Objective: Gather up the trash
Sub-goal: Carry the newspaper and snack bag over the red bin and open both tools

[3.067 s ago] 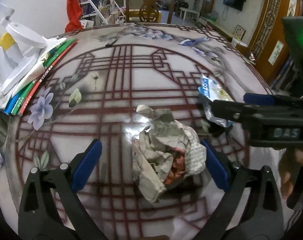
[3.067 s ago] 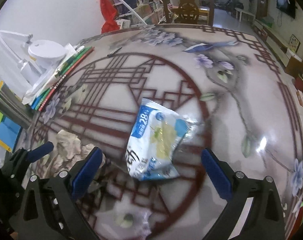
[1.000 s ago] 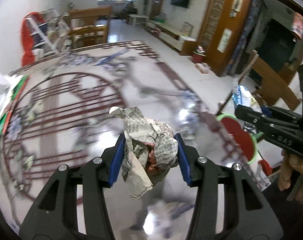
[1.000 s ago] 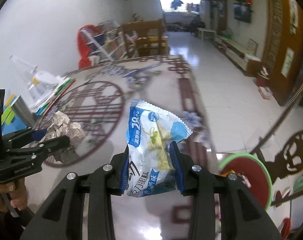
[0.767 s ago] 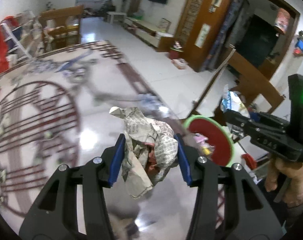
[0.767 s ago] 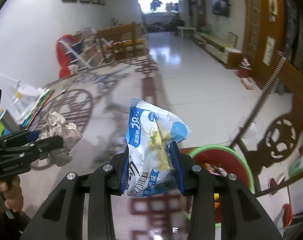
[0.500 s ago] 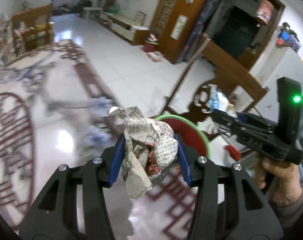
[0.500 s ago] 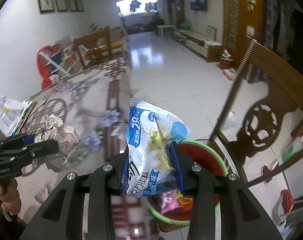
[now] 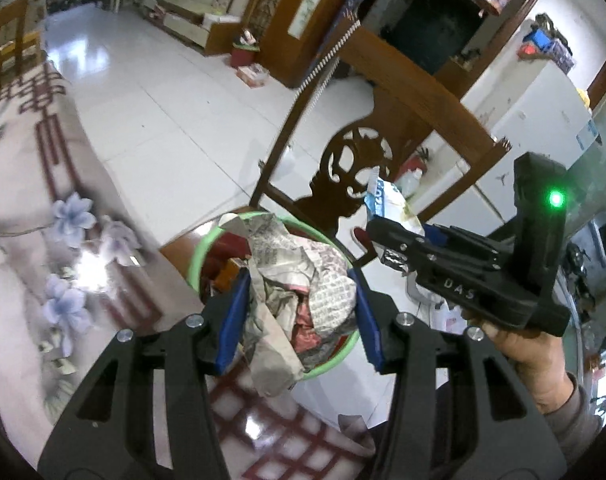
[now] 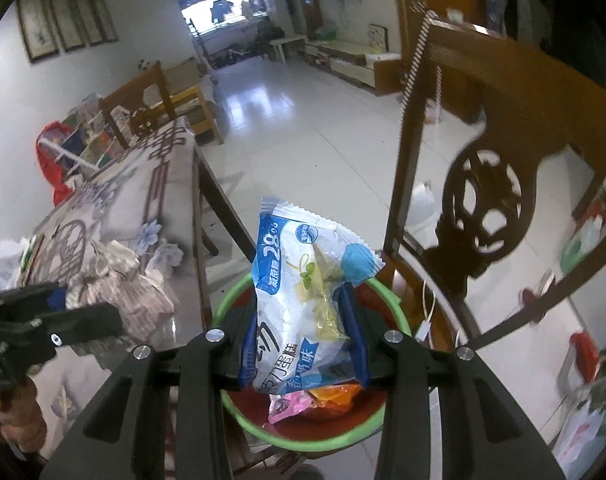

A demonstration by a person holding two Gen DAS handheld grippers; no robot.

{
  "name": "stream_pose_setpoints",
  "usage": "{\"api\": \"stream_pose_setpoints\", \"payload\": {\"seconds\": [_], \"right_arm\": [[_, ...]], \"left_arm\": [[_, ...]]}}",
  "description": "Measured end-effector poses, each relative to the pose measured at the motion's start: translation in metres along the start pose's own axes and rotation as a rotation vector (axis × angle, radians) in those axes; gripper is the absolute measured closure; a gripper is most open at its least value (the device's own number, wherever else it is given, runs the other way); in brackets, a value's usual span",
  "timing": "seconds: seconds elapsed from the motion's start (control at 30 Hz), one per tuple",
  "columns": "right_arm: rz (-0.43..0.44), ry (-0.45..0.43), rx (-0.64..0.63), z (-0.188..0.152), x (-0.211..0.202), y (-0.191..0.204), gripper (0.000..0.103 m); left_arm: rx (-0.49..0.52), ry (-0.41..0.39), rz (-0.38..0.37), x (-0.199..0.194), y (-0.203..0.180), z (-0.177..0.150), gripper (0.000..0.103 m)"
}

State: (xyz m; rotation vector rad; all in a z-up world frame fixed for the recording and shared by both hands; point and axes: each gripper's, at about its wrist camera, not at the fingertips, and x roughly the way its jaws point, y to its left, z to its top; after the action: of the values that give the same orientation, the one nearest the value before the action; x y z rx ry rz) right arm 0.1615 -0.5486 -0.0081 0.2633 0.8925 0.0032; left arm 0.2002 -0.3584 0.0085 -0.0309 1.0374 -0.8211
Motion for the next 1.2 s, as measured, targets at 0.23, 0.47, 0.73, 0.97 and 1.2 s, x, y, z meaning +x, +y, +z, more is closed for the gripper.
{"api": "stream_pose_setpoints", "payload": {"seconds": [0.23,0.47,0.73,0.97,1.2], "right_arm": [[0.027,0.018,0.02,0.002,0.007,-0.005,0.067],[0.005,0.011,0.007,0.004,0.006,-0.003,0.062],[-0.008,0.026,0.015,0.001,0.008,-0.006,0.039],[-0.03,0.028,0.005,-0.003,0.008,0.0,0.014],[-0.044,-0.007,-0.063,-0.006,0.0,0.022,0.008]], "left_arm": [[0.017,0.061,0.003,0.023,-0.002,0.0,0.055],[-0.028,0.053,-0.007,0.029,0.0,0.008,0.052],[-0.084,0.033,-0.004,0.027,0.003,0.013,0.033],[-0.173,0.0,-0.012,0.015,0.018,0.016,0.005],[-0.191,-0.072,0.067,-0.024,0.034,0.009,0.005]]}}
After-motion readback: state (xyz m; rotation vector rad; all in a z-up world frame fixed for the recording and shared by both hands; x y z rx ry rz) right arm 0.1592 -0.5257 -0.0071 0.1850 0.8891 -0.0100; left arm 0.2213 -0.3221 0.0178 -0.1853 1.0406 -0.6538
